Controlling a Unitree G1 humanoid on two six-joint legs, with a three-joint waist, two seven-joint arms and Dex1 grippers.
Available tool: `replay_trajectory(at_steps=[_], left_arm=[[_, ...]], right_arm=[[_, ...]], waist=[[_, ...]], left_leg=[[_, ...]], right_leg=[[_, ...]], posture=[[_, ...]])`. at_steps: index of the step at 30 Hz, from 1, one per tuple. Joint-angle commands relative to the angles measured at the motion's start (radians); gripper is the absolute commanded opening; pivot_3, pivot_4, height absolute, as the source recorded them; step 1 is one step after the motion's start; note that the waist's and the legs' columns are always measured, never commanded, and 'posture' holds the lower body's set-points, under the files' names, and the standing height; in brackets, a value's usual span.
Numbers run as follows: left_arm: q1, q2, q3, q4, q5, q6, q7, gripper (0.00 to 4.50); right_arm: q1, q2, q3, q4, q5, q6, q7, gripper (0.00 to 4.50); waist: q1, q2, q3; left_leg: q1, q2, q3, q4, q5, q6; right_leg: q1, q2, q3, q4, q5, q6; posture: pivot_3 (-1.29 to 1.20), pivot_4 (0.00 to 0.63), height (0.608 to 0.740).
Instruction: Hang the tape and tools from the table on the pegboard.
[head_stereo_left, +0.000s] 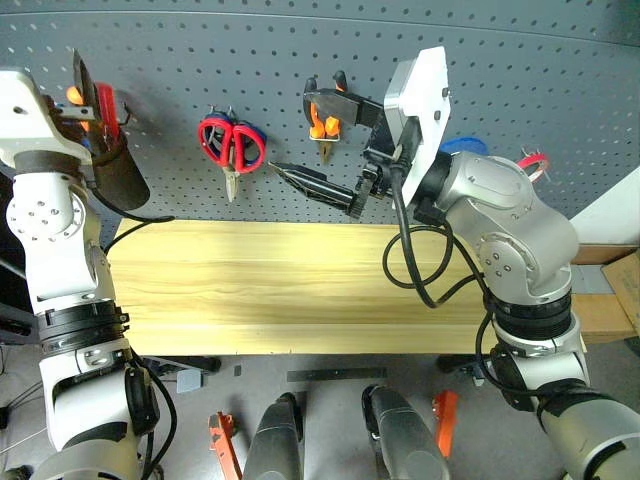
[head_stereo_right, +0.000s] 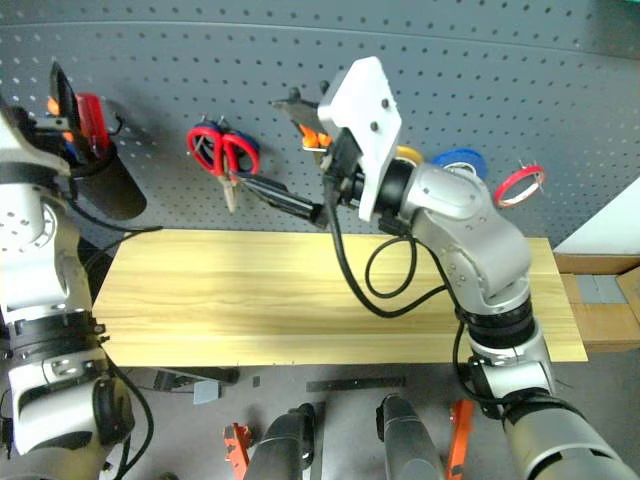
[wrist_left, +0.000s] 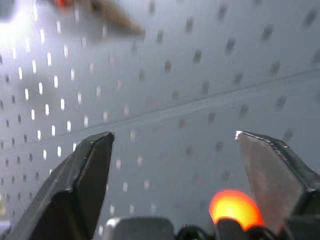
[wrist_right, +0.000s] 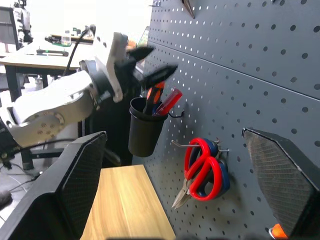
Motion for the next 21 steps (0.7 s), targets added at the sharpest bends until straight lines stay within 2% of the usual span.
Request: replay_trajectory(at_steps=[1, 7, 11, 12, 15, 17, 21], left_arm=[[-0.048, -0.009, -0.101, -0.193, -0.031, 0.033, -0.093, 4.07], [0.08, -0.034, -0.25, -0.404, -0.185, 0.246, -0.318, 4.07], [0.199, -0.079, -0.269, -0.514, -0.315, 0.464, -0.33, 4.07], [0.244, -0.088, -0.281, -0.542, -0.342, 0.531, -0.326, 4.07], [0.369, -0.113, -0.324, -0.601, -0.31, 0.593, -0.295, 4.07], [0.435, -0.165, -0.307, -0.603, -0.321, 0.614, -0.253, 4.07], [0.563, -0.245, -0.284, -0.557, -0.273, 0.542, -0.204, 4.07]], right_arm=[[-0.002, -0.052, -0.105, -0.055, 0.082, 0.034, 0.021, 4.5], [0.123, -0.195, -0.157, -0.153, 0.179, 0.134, 0.061, 4.5], [0.27, -0.257, -0.137, -0.219, 0.17, 0.126, 0.065, 4.5], [0.312, -0.26, -0.13, -0.227, 0.154, 0.113, 0.057, 4.5], [0.43, -0.253, -0.105, -0.227, 0.093, 0.06, 0.028, 4.5], [0.507, -0.223, -0.083, -0.21, 0.047, 0.008, -0.006, 4.5], [0.678, -0.151, -0.017, -0.117, -0.078, -0.146, -0.061, 4.5]], waist=[[0.005, 0.0, -0.003], [0.0, 0.006, -0.023], [-0.009, 0.008, -0.028], [-0.011, 0.009, -0.03], [-0.013, 0.012, -0.051], [-0.01, 0.012, -0.066], [-0.004, 0.012, -0.095]], left_leg=[[-0.001, 0.0, -0.001, 0.0, 0.0, 0.0], [0.0, -0.001, 0.001, 0.0, 0.0, 0.0], [0.004, -0.001, 0.003, 0.0, 0.0, 0.0], [0.005, -0.001, 0.003, 0.0, 0.0, 0.0], [0.006, -0.001, 0.003, 0.0, 0.0, 0.0], [0.006, -0.001, 0.003, 0.0, 0.0, 0.0], [0.012, -0.002, 0.002, 0.001, 0.0, 0.0]], right_leg=[[0.0, 0.0, -0.001, 0.0, 0.0, 0.0], [0.001, -0.001, 0.001, -0.001, 0.0, 0.0], [0.002, 0.003, 0.003, 0.002, 0.0, 0.0], [0.003, 0.004, 0.003, 0.002, 0.0, 0.0], [0.003, 0.005, 0.004, 0.004, 0.0, 0.0], [0.004, 0.004, 0.004, 0.003, 0.0, 0.0], [0.014, 0.005, 0.004, -0.001, 0.001, 0.001]], posture=[[-0.1, 0.19, 0.74], [-0.1, 0.173, 0.74], [-0.1, 0.158, 0.74], [-0.09, 0.151, 0.74], [-0.09, 0.132, 0.74], [-0.09, 0.124, 0.74], [-0.07, 0.091, 0.74]])
